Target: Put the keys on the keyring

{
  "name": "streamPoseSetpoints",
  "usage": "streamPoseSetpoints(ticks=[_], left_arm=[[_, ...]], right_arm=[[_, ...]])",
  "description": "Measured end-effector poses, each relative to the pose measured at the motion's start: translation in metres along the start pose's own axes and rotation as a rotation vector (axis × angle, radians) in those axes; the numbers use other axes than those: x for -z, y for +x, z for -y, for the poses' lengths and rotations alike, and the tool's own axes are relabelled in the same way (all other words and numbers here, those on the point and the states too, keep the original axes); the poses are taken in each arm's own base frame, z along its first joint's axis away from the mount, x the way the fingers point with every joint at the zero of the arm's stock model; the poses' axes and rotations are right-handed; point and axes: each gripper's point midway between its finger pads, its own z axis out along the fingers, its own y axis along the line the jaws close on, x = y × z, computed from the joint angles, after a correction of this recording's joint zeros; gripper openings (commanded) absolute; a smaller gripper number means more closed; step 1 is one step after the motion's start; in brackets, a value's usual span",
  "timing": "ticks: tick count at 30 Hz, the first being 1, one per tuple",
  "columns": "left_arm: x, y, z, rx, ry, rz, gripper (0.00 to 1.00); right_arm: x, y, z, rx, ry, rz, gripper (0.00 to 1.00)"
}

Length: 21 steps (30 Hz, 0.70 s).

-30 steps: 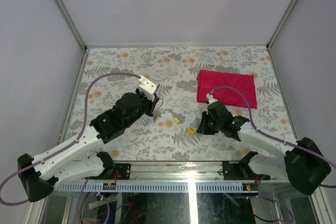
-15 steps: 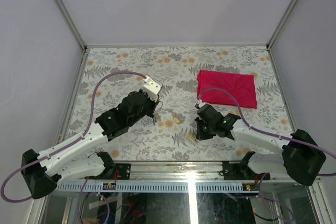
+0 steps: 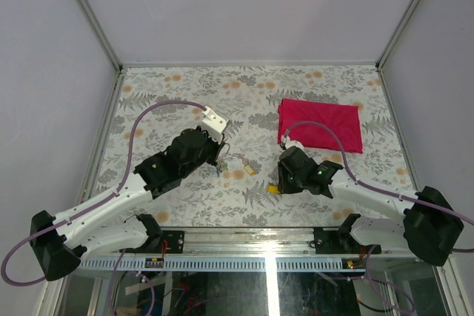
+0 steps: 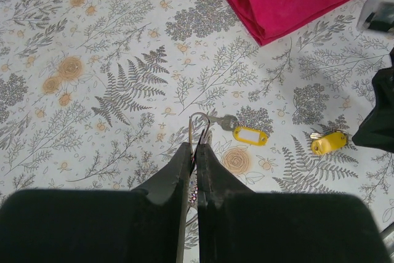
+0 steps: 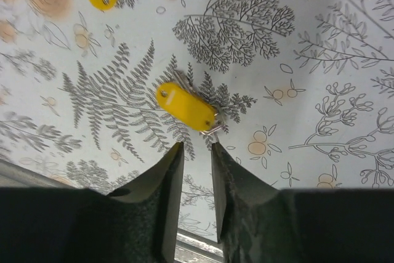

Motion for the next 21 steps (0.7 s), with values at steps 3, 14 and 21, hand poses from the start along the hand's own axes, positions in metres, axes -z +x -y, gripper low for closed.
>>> streamPoseSetpoints(ticks=[3, 14, 21], left_arm=[[0.000, 0.000, 0.001, 0.000, 0.005, 0.000, 0.00], [0.000, 0.000, 0.001, 0.004, 0.006, -0.001, 0.00], [0.000, 0.001, 0.002, 0.003, 0.013, -0.003, 0.00]], right_arm=[[0.010, -0.010, -0.002, -0.044, -0.011, 0.064, 0.40], [0.013, -0.002, 0.010, -0.298, -0.032, 0.166, 0.46], [-0.008, 0.019, 0.023, -0.412, -0.037, 0.116, 0.47]])
